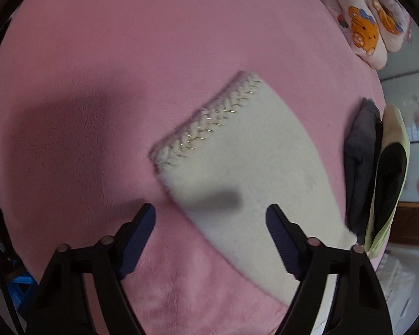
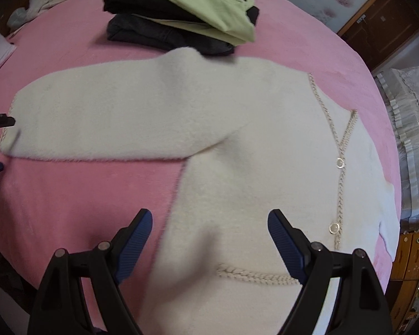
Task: Fold large clothes
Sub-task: 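Move the left tool to the cardigan's sleeve cuff and grasp it, then lift the sleeve with the left tool and fold it across the cardigan body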
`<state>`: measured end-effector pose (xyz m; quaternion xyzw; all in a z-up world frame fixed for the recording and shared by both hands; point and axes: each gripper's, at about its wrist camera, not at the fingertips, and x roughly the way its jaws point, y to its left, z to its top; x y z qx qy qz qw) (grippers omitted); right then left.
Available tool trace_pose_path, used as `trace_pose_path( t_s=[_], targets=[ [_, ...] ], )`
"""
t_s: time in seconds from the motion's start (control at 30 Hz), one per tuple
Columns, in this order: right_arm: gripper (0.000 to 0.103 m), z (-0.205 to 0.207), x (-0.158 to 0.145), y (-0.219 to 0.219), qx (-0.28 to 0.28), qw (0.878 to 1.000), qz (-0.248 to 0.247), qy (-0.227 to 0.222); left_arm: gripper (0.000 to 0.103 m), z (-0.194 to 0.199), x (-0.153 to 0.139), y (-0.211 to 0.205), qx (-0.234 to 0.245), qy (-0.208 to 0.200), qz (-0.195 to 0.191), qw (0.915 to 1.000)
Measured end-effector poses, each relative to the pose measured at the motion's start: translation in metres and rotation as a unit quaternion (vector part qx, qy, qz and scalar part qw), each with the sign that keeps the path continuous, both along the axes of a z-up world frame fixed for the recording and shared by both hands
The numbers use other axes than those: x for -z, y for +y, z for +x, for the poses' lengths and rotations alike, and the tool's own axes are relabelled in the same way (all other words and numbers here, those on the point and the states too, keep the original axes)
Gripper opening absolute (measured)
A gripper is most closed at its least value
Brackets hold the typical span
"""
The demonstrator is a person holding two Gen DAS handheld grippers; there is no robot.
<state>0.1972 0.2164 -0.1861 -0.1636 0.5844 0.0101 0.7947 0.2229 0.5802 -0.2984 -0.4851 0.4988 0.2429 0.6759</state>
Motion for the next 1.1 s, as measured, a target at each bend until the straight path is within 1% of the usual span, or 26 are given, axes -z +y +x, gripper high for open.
trace_pose_path(
  t_s=[0.07,0.1,0.13,0.2,0.23,0.3,0.33,0.43,0.47,0.53,0.57,0.63,0.67,0.7,0.77,0.83,0.93,1.0,1.1],
  targets=[
    [0.085,-0.003,0.002,0.008,-0.009,1.000,-0.003,0.003,0.061,-0.004,0.009,0.003,-0.007,-0.003,-0.012,0.9999],
    [0.085,-0.005,0.003,0.011,-0.011,1.000,-0.003,0.005,0.059,0.000,0.014,0.008,-0.013,-0.008,-0.015,0.9998],
    [0.085,-0.006,0.005,0.014,-0.013,1.000,-0.002,0.010,0.055,-0.002,0.014,0.008,-0.017,-0.014,-0.016,0.9996],
    [0.085,-0.007,0.010,0.018,-0.012,1.000,0.002,0.022,0.047,-0.002,0.015,0.009,-0.015,-0.040,-0.009,0.9990],
    [0.085,-0.008,0.013,0.019,-0.010,1.000,0.006,0.029,0.036,0.001,0.016,0.013,-0.006,-0.044,-0.002,0.9990],
    [0.085,-0.010,0.016,0.021,-0.007,0.999,0.010,0.035,0.024,0.011,0.014,0.011,0.014,-0.053,0.020,0.9983],
    [0.085,-0.010,0.017,0.021,-0.006,0.999,0.013,0.037,0.010,0.013,0.011,0.008,0.020,-0.057,0.030,0.9977],
    [0.085,-0.014,0.017,0.021,-0.003,0.999,0.021,0.038,0.008,0.019,0.001,0.000,0.036,-0.082,0.059,0.9943],
    [0.085,-0.015,0.017,0.020,-0.003,0.999,0.023,0.039,0.007,0.013,-0.007,0.000,0.039,-0.093,0.069,0.9924],
    [0.085,-0.015,0.018,0.017,-0.001,0.999,0.027,0.038,0.007,0.013,-0.023,-0.008,0.047,-0.115,0.094,0.9878],
    [0.085,-0.015,0.017,0.013,0.001,0.999,0.028,0.036,0.007,0.003,-0.035,-0.008,0.051,-0.124,0.101,0.9858],
    [0.085,-0.015,0.014,0.006,0.009,0.999,0.032,0.033,0.007,-0.005,-0.056,-0.013,0.057,-0.150,0.112,0.9806],
    [0.085,-0.014,0.011,0.000,0.014,0.999,0.035,0.031,0.007,-0.004,-0.068,-0.019,0.061,-0.169,0.117,0.9768],
    [0.085,-0.014,0.009,-0.008,0.022,0.999,0.042,0.028,0.007,-0.010,-0.080,-0.021,0.065,-0.183,0.120,0.9735],
    [0.085,-0.013,0.003,-0.025,0.038,0.997,0.056,0.022,0.006,-0.014,-0.105,-0.035,0.078,-0.208,0.137,0.9652],
    [0.085,-0.012,-0.003,-0.043,0.052,0.996,0.070,0.018,0.006,-0.008,-0.132,-0.059,0.096,-0.227,0.164,0.9552],
    [0.085,-0.013,-0.012,-0.075,0.068,0.993,0.092,0.009,0.006,-0.003,-0.173,-0.107,0.136,-0.257,0.196,0.9364],
    [0.085,-0.011,-0.017,-0.101,0.077,0.991,0.108,0.006,0.006,0.000,-0.197,-0.142,0.159,-0.279,0.202,0.9254],
    [0.085,-0.010,-0.029,-0.143,0.087,0.988,0.130,-0.005,0.006,0.008,-0.222,-0.202,0.193,-0.307,0.195,0.9115]
  ],
)
